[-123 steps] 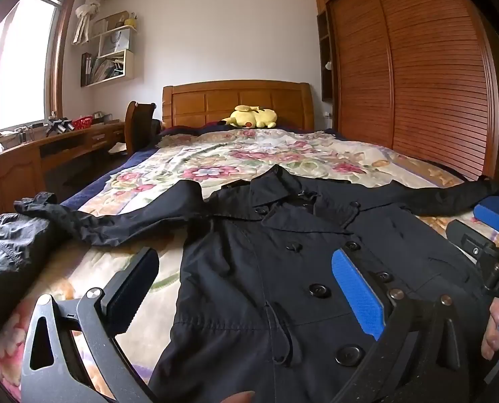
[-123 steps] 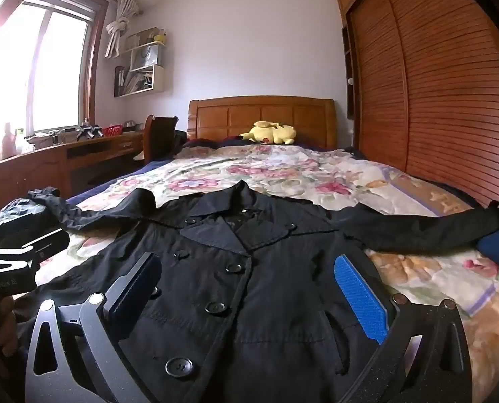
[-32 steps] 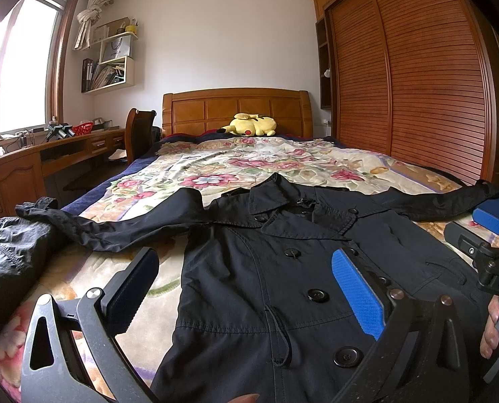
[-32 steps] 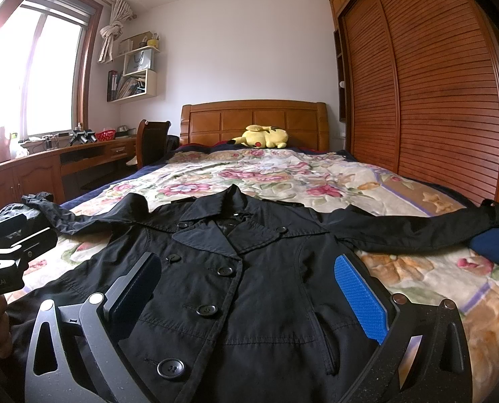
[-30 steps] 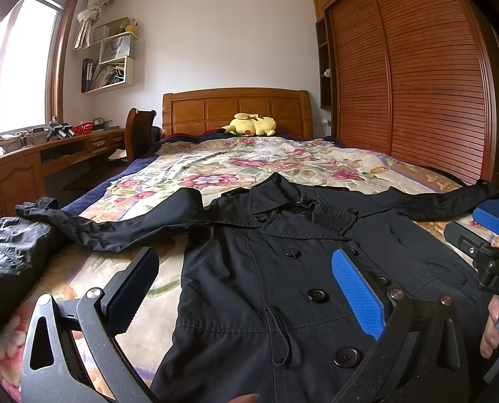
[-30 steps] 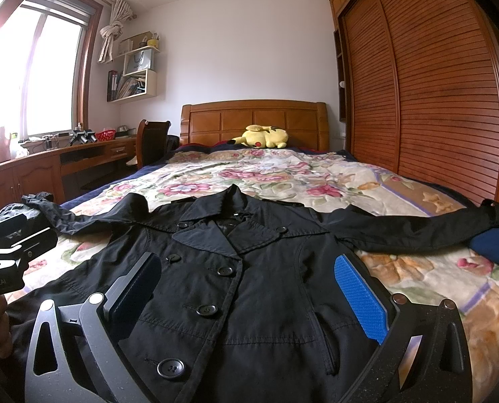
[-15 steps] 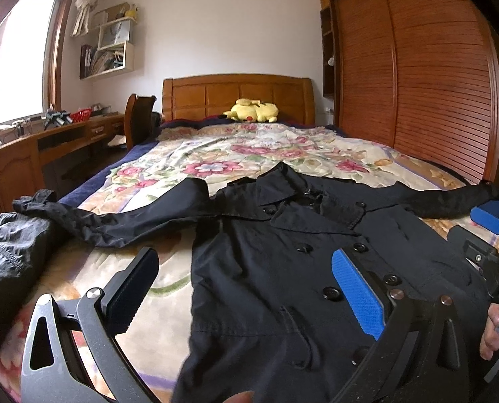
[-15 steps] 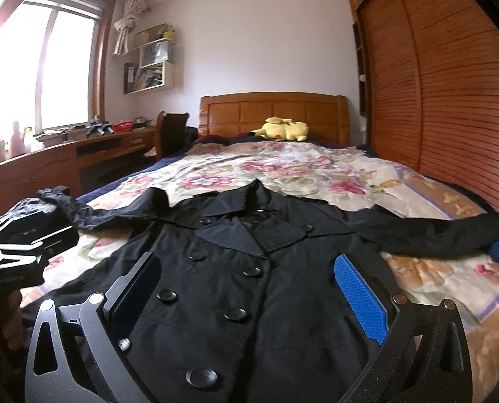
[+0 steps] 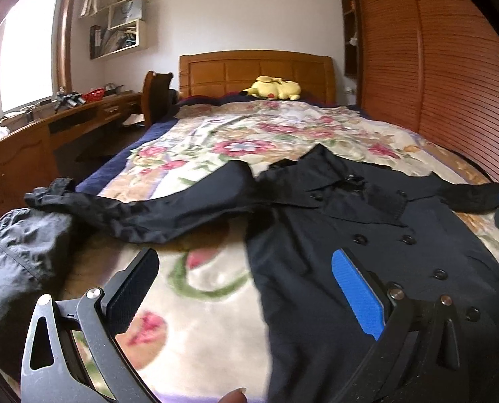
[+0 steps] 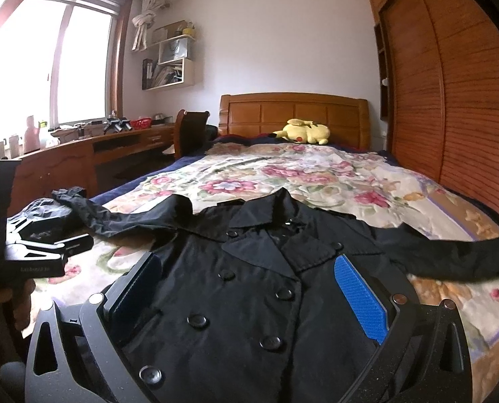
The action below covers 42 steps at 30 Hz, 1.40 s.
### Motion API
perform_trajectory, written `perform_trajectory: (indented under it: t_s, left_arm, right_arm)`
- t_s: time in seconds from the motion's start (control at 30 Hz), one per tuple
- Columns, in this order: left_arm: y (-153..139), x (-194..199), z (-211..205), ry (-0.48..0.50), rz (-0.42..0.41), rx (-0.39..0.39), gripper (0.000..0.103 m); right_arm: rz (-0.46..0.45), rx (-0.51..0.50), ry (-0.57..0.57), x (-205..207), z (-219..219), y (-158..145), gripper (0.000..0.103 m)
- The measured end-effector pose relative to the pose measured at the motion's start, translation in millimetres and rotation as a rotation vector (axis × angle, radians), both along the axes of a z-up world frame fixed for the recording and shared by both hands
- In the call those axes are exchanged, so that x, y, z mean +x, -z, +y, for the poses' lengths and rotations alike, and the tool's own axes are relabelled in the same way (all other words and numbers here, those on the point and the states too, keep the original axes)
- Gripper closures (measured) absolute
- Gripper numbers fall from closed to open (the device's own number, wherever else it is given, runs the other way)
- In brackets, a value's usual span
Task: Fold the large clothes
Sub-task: 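Reach the left tool to the coat sleeve cuff and close on it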
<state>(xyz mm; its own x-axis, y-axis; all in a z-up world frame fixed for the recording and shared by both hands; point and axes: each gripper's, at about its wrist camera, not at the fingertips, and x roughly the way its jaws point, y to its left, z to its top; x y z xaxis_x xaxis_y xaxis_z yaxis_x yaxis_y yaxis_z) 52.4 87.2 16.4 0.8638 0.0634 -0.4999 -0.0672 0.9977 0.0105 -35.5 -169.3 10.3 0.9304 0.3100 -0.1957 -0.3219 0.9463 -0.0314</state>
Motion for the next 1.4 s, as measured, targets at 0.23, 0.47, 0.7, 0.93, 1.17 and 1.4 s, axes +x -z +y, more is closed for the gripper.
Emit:
perform_trajectory:
  t_s: [0.23,0.47,0.7,0.93,1.17,1.4]
  left_arm:
    - [3,19,33,-0.043,0.033,0.013,0.0]
    - [13,43,57,-0.065,0.071,0.036,0.0]
    - [25,76,86,-0.092,0.14,-0.014,0.002]
    - [36,115,126,-0.15,0.204,-0.124,0.012]
    - [49,138,149,-0.235,0.265,-0.135,0.02]
    - [66,143,169,-0.294,0.31,-0.218,0.02]
  right_arm:
    - [-0.021,-0.019,-0.017,17,11,-10,0.0]
    - [-0.012,-0.032,-0.05,43,24,-3,0.0]
    - [0.053,-0.066,-0.086,63,29,14,0.0]
    - [0.089,-0.087,-0.097,78,36,10,0.0]
    - [0.106,-0.111,-0.108,78,43,11,0.0]
    - [0.183,-0.146,-0.177,86,52,18,0.0]
